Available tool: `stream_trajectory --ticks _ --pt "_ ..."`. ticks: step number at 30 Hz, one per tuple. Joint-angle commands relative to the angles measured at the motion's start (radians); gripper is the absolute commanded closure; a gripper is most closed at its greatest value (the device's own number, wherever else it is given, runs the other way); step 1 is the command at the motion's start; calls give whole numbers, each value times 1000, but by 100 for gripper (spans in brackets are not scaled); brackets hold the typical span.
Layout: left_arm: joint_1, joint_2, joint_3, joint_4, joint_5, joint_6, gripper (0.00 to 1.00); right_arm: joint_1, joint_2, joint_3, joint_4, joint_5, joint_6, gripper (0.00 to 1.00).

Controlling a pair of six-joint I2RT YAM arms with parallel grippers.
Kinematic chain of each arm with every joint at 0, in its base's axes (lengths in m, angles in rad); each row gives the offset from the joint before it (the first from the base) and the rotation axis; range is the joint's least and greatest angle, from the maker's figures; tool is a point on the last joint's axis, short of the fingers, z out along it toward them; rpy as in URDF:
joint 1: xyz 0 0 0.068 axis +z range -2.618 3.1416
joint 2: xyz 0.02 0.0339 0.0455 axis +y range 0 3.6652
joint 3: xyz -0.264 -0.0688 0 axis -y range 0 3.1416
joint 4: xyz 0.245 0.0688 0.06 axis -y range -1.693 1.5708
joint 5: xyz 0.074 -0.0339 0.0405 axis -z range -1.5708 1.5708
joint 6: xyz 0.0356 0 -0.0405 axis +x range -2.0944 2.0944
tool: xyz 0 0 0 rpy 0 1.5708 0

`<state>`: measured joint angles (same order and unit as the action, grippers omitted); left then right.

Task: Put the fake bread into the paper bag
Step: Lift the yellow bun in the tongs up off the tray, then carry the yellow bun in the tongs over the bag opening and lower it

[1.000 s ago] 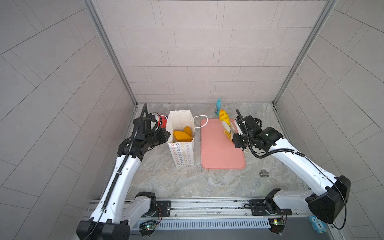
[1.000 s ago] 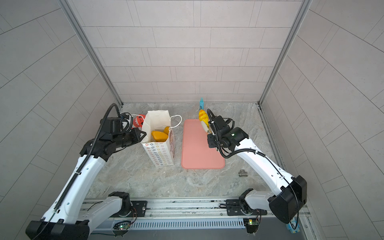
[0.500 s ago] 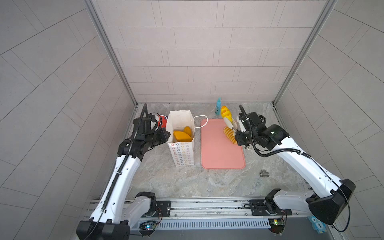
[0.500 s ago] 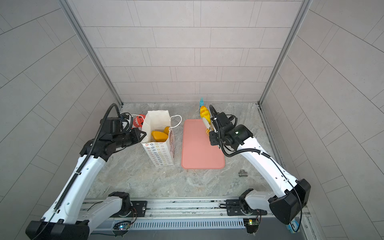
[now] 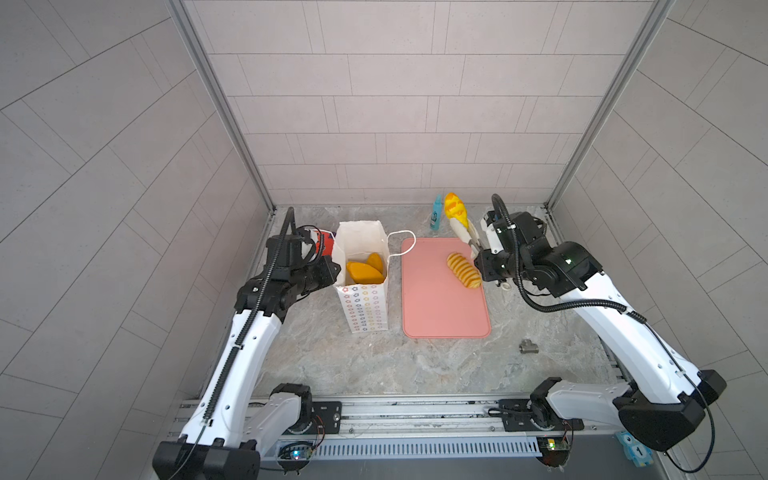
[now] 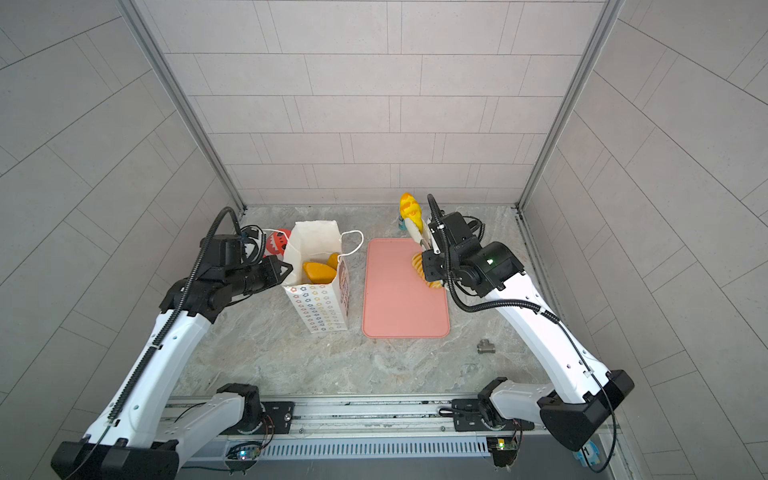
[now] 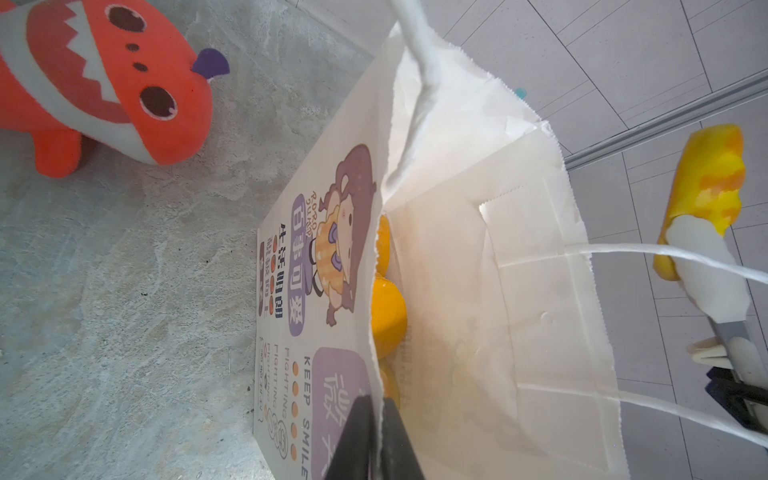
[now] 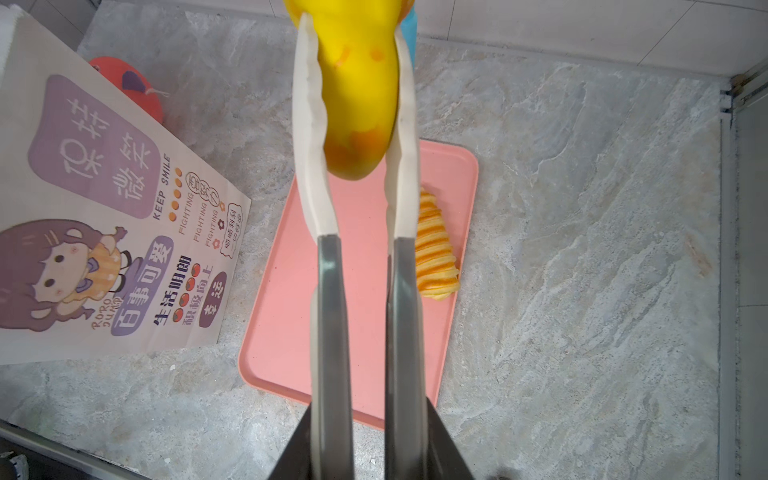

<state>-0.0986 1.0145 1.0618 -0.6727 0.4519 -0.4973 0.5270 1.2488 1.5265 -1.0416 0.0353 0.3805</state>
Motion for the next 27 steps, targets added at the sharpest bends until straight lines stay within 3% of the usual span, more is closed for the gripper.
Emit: stream_trajectory --ticks 1,11,27 --pt "2 -14 29 -9 -1 10 89 -5 -31 64 -11 4 -18 68" --pt "2 -16 28 -8 -2 9 89 32 6 210 -44 -20 -22 69" --pt "3 -17 27 -8 -4 7 89 184 111 419 -81 52 -43 69"
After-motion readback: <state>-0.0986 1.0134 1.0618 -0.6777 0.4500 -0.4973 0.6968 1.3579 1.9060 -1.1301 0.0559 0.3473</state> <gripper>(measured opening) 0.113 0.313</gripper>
